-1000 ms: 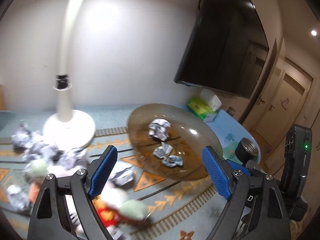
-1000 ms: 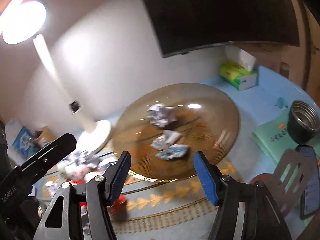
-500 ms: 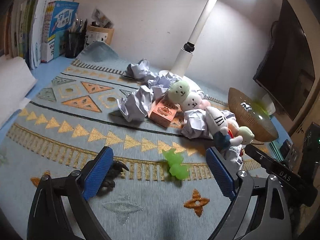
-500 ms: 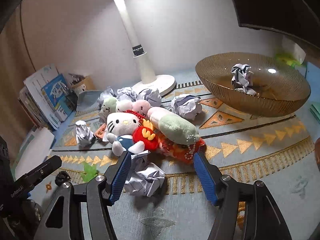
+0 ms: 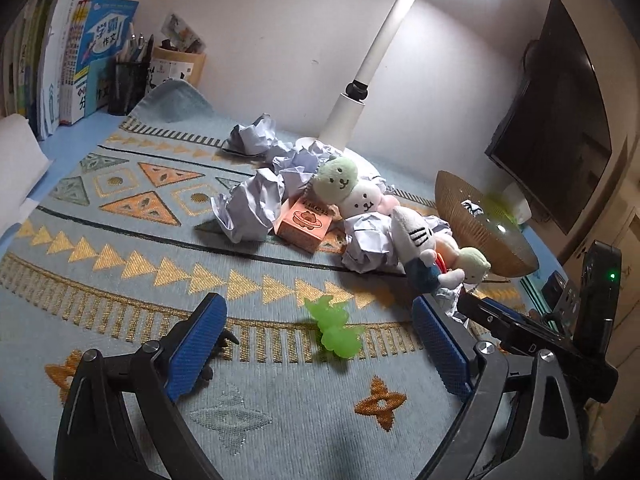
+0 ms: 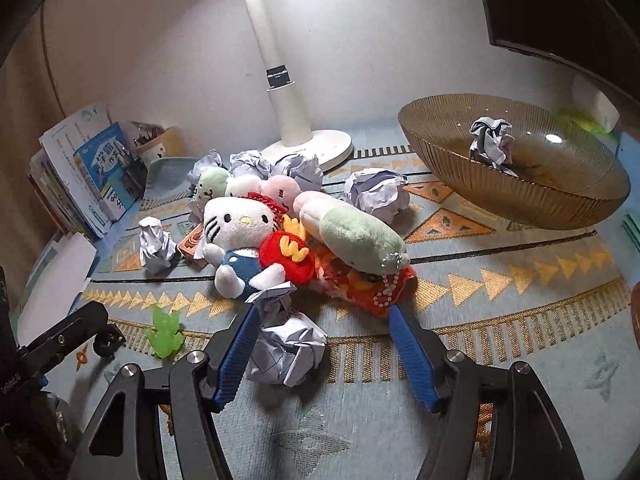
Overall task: Organize objects
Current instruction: 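Grasp a crumpled paper ball with left tool while right tool grasps another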
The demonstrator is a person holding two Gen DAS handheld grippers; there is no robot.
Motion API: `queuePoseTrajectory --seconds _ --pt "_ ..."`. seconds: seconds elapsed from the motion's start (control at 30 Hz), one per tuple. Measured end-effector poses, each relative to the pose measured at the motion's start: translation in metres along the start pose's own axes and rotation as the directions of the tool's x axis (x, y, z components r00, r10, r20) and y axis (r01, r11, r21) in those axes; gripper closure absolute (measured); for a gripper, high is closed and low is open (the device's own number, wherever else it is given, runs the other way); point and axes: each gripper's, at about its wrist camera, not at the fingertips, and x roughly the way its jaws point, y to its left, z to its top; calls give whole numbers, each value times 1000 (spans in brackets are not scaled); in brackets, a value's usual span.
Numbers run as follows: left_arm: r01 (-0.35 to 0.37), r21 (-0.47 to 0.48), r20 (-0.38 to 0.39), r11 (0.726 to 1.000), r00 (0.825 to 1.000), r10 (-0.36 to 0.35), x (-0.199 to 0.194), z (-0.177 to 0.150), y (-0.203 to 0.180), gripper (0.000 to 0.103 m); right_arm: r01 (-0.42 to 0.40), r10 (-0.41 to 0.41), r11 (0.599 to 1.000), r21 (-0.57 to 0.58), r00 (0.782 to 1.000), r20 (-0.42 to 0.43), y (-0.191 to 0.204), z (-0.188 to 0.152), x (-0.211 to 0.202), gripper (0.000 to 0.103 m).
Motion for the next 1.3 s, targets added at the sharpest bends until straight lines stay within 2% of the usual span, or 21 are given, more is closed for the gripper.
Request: queuePoseTrajectory --seconds 0.3,0.33,0.4,0.43,0.53,0.6,0.67,0.7,0.8,0.83,0.87,0.93,0.97,1.07,1.2,1.3 --pt "0 -23 -16 1000 1000 0 2 1 3 9 -8 8 1000 10 999 52 -2 0 -12 36" --pt "-3 -31 -23 1000 1000 2 2 2 4 9 7 -8 1000 17 998 57 -2 0 -13 34" --pt "-1 -49 -36 999 999 -1 1 10 10 9 24 -25 999 31 998 56 -3 0 -17 20" --pt "-8 -45 -27 999 1000 7 -1 17 12 9 0 -2 999 44 999 51 -3 0 -18 19" --pt "-116 10 -9 993 993 116 2 48 18 9 -47 46 998 47 999 20 4 -3 -15 16" --pt "-98 49 -58 994 993 101 22 64 25 9 -20 20 1000 6 1000 -8 14 -6 -6 16" --pt "-127 54 -101 990 986 132 49 72 34 9 12 -13 999 -33 999 -37 22 -6 2 16" --pt "-136 50 -126 989 982 141 61 73 39 10 21 -23 999 -41 998 -50 23 -6 5 16" --pt "-105 7 -175 994 979 105 83 74 50 12 28 -31 999 -37 995 -96 22 -5 16 16" --pt "-96 -8 -178 995 980 93 87 73 52 16 22 -25 999 -33 994 -108 22 -4 19 16" --pt "-90 -17 -189 996 978 85 89 72 53 25 11 -15 999 -33 993 -118 22 -3 21 16" --pt "-72 -35 -221 997 973 62 94 70 57 42 6 -10 999 -42 994 -111 24 -3 22 21" --pt "-75 -39 -206 996 976 65 91 70 58 45 16 -21 999 -45 994 -105 25 -3 22 34" --pt "-60 -53 -194 997 980 48 89 69 61 52 2 -9 999 -47 991 -137 25 -5 27 53" --pt "-59 -45 -169 997 984 51 82 70 57 53 -4 1 999 -32 996 -94 23 -4 17 55" --pt "-36 -23 -109 999 993 34 62 73 47 53 -65 65 998 -12 997 -38 17 -5 -3 55"
